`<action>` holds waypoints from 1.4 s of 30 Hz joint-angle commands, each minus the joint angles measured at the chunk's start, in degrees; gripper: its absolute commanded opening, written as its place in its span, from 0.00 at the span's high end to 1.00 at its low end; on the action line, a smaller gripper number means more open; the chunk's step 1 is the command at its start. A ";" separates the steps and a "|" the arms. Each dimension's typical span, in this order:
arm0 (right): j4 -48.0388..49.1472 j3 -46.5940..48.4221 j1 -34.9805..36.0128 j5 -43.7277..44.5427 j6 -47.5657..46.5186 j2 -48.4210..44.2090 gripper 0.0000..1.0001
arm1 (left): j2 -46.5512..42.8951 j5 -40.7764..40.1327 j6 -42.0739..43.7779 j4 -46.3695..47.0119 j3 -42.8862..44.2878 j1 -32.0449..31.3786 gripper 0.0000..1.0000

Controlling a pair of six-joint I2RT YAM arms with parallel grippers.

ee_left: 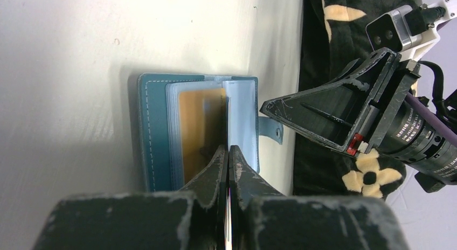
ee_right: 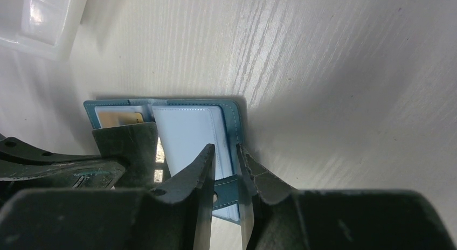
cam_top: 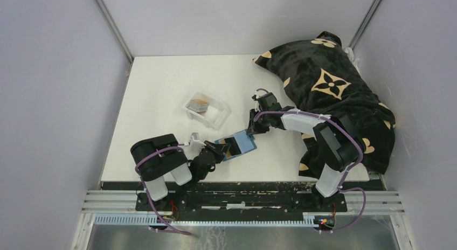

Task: Put the credit cards into the card holder
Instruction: Insert the credit card into the card holder.

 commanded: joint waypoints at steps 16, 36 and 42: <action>1.87 -0.26 -0.15 -0.94 0.59 0.98 0.74 | -0.29 -3.17 6.66 0.86 1.16 -0.35 0.97; 1.95 0.00 -0.16 -1.24 0.59 2.19 0.73 | 2.84 -3.11 7.78 3.77 2.30 -0.25 0.97; 2.04 0.05 -0.11 -1.27 0.66 2.30 0.73 | 5.45 -2.71 7.06 6.48 1.73 -0.28 0.97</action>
